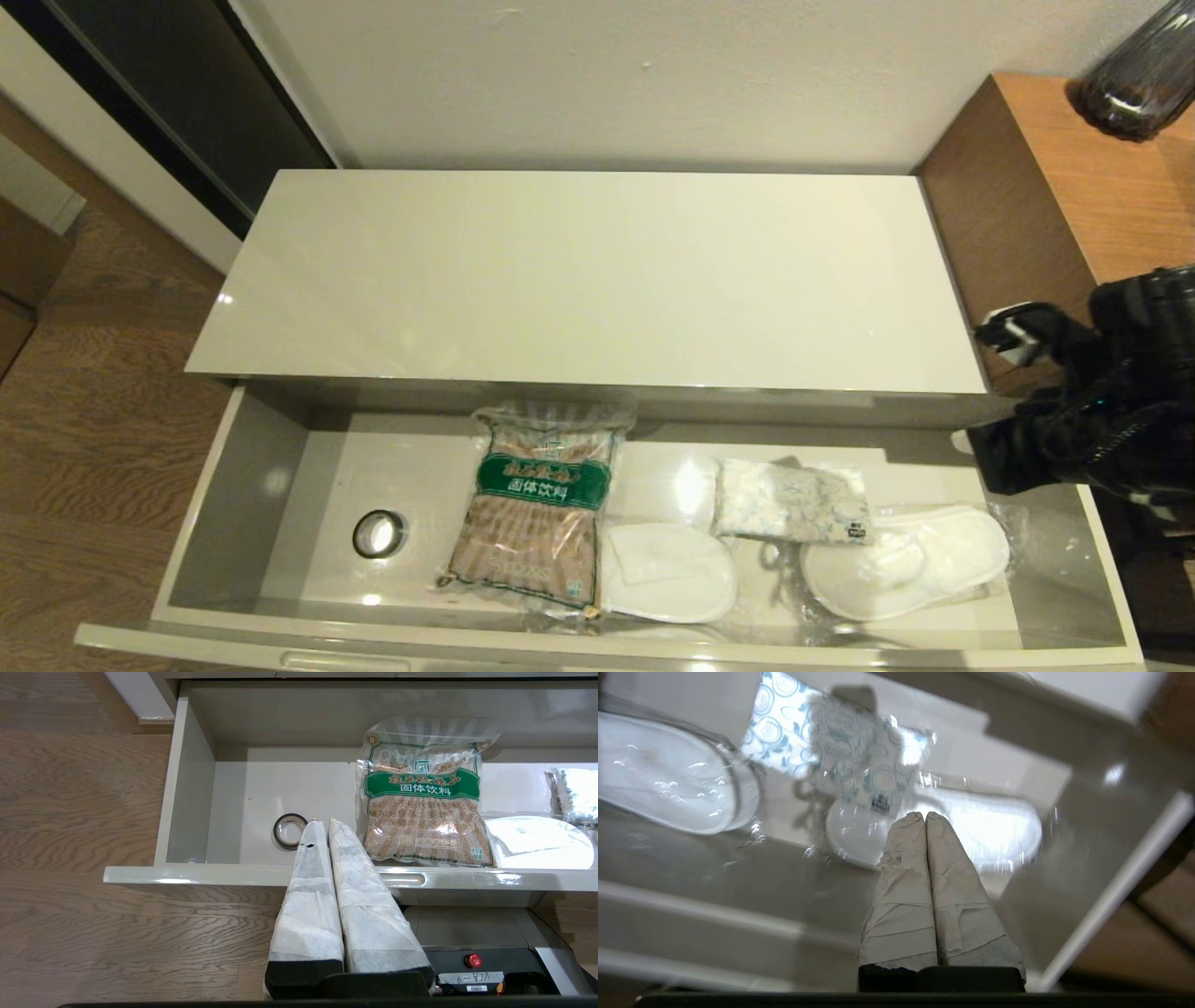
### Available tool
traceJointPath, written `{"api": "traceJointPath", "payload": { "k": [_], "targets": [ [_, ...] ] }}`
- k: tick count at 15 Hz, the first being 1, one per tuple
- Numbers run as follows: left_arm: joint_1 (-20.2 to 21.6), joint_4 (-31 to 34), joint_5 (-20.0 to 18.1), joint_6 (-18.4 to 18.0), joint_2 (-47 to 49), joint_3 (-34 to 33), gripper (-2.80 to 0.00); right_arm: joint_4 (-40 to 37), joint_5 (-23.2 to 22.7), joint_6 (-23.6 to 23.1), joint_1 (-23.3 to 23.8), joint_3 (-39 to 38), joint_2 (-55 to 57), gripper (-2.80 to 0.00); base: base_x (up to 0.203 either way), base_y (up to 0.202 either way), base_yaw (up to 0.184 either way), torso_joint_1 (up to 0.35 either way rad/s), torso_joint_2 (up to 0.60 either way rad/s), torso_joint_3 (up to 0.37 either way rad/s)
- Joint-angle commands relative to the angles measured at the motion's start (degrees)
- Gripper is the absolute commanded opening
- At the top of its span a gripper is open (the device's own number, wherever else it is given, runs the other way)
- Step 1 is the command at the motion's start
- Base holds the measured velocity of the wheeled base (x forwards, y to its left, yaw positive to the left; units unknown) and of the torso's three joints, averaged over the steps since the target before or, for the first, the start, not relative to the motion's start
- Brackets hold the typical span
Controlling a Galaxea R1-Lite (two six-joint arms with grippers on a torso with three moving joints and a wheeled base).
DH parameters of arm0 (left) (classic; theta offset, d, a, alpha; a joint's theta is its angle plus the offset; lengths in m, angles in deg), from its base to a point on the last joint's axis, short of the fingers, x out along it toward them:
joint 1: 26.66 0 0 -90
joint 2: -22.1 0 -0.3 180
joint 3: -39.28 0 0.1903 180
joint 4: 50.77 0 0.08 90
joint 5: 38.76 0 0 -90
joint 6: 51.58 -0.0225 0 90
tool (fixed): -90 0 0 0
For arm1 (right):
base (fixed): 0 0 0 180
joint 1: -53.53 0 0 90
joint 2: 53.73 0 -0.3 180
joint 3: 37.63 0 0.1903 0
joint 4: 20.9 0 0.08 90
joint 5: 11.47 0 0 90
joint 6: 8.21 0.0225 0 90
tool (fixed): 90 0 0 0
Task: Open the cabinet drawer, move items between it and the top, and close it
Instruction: Take out the tissue from the drawer
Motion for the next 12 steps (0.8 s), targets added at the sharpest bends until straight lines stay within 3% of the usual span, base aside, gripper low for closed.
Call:
{"api": "traceJointPath", "payload": {
  "k": [1, 3, 7, 12],
  "targets": [
    [0.0, 0.0, 0.0, 0.0, 0.1, 0.0, -2.80, 12.0, 2.4, -3.3, -1.7, -2.9, 10.5, -2.80, 0.000, 0.000, 0.000, 0.000, 0.00, 0.000],
    [0.0, 0.0, 0.0, 0.0, 0.0, 0.0, -2.80, 9.6, 6.7, -3.9, -3.0, -4.9, 8.3, -2.80, 0.000, 0.000, 0.000, 0.000, 0.00, 0.000],
    [0.0, 0.0, -0.1, 0.0, 0.0, 0.0, -2.80, -4.3, 9.8, -7.1, -6.7, -1.1, 2.0, -2.80, 0.000, 0.000, 0.000, 0.000, 0.00, 0.000],
    [0.0, 0.0, 0.0, 0.0, 0.0, 0.0, -2.80, -5.9, 14.2, -7.5, -16.6, -6.5, 0.1, -2.80, 0.000, 0.000, 0.000, 0.000, 0.00, 0.000]
  ]
}}
